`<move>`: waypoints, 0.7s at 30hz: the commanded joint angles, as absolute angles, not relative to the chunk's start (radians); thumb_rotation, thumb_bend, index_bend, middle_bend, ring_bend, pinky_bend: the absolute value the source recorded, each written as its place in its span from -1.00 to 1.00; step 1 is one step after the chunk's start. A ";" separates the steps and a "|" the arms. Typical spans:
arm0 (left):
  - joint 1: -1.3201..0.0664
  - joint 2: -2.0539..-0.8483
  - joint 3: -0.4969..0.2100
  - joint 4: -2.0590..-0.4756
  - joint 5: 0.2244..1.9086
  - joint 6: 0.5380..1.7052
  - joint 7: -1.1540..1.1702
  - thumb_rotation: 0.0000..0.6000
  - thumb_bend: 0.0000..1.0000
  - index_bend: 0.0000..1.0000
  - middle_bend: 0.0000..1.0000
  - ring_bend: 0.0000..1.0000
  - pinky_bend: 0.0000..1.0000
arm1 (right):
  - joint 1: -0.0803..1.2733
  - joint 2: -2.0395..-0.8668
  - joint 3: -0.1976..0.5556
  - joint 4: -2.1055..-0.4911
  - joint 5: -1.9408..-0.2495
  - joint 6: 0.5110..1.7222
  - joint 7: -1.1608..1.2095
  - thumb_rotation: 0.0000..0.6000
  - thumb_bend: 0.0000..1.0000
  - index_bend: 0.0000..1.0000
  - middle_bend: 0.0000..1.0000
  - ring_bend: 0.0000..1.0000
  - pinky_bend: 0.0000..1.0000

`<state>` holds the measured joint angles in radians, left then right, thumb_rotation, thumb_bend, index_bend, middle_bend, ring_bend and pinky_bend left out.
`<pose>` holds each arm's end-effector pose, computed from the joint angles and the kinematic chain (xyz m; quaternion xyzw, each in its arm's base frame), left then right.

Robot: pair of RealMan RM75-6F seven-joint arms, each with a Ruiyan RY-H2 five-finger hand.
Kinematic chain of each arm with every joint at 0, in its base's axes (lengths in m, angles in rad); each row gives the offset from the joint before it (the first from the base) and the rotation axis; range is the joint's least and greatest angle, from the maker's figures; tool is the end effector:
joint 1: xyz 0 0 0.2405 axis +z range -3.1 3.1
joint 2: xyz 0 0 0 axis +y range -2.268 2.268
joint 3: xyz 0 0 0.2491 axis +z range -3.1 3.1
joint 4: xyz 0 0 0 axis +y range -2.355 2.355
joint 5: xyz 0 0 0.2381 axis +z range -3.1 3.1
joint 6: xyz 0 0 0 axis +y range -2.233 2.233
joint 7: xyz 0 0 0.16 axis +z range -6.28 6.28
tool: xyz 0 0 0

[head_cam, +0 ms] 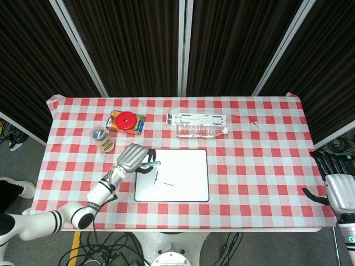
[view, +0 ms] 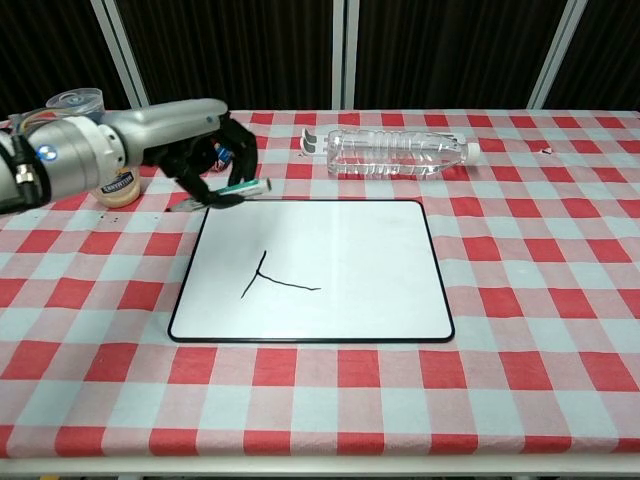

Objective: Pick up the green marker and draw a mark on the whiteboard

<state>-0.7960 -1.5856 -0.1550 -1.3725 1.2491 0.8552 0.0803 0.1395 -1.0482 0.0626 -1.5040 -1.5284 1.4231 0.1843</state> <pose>-0.1274 0.3645 -0.0719 -0.7613 -0.4029 -0.3862 0.3300 -0.3339 -0.2227 0.1601 0.6135 -0.3824 0.3964 0.5659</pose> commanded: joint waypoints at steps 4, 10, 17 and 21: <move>-0.727 -1.514 -0.048 -1.413 1.134 0.903 0.395 1.00 -0.12 0.09 0.09 0.60 0.52 | 0.139 -1.049 0.060 -1.509 -1.533 1.426 0.177 1.00 -0.82 -1.00 -0.83 -1.00 -1.00; -0.722 -1.538 -0.039 -1.398 1.062 0.937 0.548 1.00 -0.12 0.05 0.06 0.59 0.49 | 0.135 -1.049 0.056 -1.514 -1.533 1.429 0.173 1.00 -0.82 -1.00 -0.83 -1.00 -1.00; -0.736 -1.531 -0.036 -1.435 0.943 0.918 0.668 1.00 -0.19 -0.52 -0.32 0.40 0.35 | 0.126 -1.049 0.056 -1.509 -1.526 1.437 0.179 1.00 -0.82 -1.00 -0.83 -1.00 -1.00; -0.706 -1.469 -0.051 -1.552 0.937 0.984 0.644 1.00 -0.27 -0.73 -0.55 0.18 0.28 | 0.118 -1.045 0.055 -1.507 -1.523 1.447 0.185 1.00 -0.82 -1.00 -0.83 -1.00 -1.00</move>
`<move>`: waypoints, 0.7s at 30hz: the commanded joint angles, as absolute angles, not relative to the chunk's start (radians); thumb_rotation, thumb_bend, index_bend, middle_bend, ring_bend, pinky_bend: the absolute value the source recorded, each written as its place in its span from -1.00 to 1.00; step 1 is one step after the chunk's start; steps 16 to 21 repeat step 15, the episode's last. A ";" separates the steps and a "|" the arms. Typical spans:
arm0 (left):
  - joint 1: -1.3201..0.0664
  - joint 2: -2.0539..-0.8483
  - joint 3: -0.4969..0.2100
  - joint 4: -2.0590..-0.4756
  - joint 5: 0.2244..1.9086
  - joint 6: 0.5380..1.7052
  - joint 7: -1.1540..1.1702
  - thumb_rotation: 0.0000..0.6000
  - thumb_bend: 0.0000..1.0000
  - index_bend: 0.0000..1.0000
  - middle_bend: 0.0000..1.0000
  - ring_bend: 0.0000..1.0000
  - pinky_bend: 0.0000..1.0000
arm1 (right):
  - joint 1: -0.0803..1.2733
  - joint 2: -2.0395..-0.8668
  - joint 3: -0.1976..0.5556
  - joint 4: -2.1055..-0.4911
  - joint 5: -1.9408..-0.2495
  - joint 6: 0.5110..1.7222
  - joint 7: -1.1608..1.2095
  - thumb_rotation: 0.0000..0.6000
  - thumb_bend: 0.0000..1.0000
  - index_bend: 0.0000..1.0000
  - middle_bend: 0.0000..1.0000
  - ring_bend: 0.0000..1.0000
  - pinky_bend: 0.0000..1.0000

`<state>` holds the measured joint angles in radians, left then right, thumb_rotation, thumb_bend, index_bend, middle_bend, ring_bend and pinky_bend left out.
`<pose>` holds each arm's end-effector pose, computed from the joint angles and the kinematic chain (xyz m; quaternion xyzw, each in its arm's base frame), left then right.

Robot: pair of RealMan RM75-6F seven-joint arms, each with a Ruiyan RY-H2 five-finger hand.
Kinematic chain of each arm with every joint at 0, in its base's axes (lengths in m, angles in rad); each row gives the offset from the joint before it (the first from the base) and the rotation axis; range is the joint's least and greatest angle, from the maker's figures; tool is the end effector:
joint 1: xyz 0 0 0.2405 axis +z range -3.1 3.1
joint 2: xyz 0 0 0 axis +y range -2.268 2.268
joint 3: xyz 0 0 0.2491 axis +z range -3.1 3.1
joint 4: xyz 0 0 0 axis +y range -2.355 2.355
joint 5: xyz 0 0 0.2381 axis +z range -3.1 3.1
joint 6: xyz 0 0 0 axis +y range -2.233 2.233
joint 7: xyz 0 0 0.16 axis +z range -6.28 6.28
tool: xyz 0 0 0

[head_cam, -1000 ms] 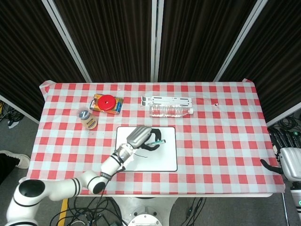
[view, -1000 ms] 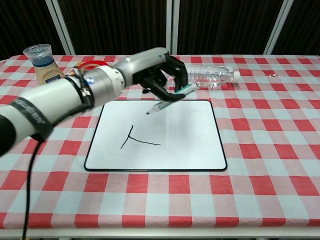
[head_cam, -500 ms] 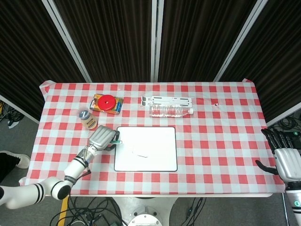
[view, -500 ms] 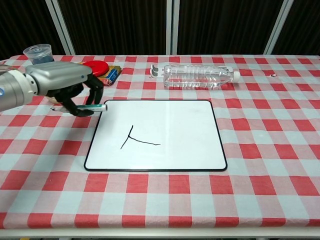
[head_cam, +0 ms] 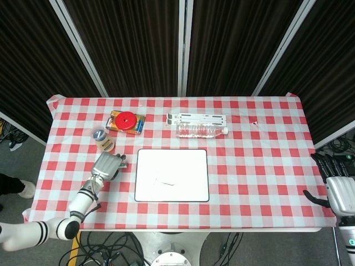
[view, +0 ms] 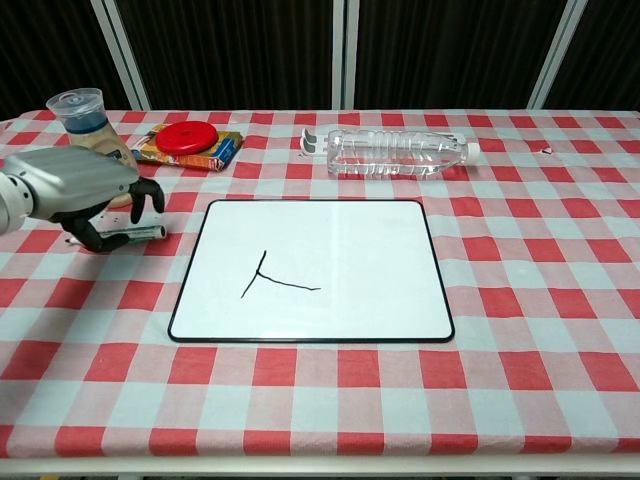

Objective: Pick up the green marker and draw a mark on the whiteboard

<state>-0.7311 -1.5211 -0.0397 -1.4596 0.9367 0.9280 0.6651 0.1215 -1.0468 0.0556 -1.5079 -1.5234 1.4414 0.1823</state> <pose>-0.2032 0.3380 -0.0603 -0.8023 -0.3181 -0.1999 0.4639 -0.3370 -0.2150 0.1618 0.6070 -0.3852 0.3947 0.5722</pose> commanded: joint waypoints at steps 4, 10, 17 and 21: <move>-0.608 -1.378 -0.047 -1.658 1.071 1.186 0.556 1.00 -0.28 -0.73 -0.57 -0.02 0.26 | 0.105 -1.037 0.058 -1.501 -1.506 1.456 0.188 1.00 -0.82 -1.00 -0.83 -1.00 -1.00; -0.427 -1.260 -0.033 -1.661 1.212 1.428 0.290 1.00 -0.56 -0.72 -0.57 -0.19 0.08 | 0.098 -1.037 0.060 -1.497 -1.497 1.457 0.193 1.00 -0.82 -1.00 -0.83 -1.00 -1.00; -0.264 -1.243 0.012 -1.519 1.264 1.583 0.124 1.00 -0.87 -0.71 -0.57 -0.53 -0.33 | 0.095 -1.043 0.047 -1.503 -1.498 1.438 0.189 1.00 -0.82 -1.00 -0.83 -1.00 -1.00; -0.264 -1.243 0.012 -1.519 1.264 1.583 0.124 1.00 -0.87 -0.71 -0.57 -0.53 -0.33 | 0.095 -1.043 0.047 -1.503 -1.498 1.438 0.189 1.00 -0.82 -1.00 -0.83 -1.00 -1.00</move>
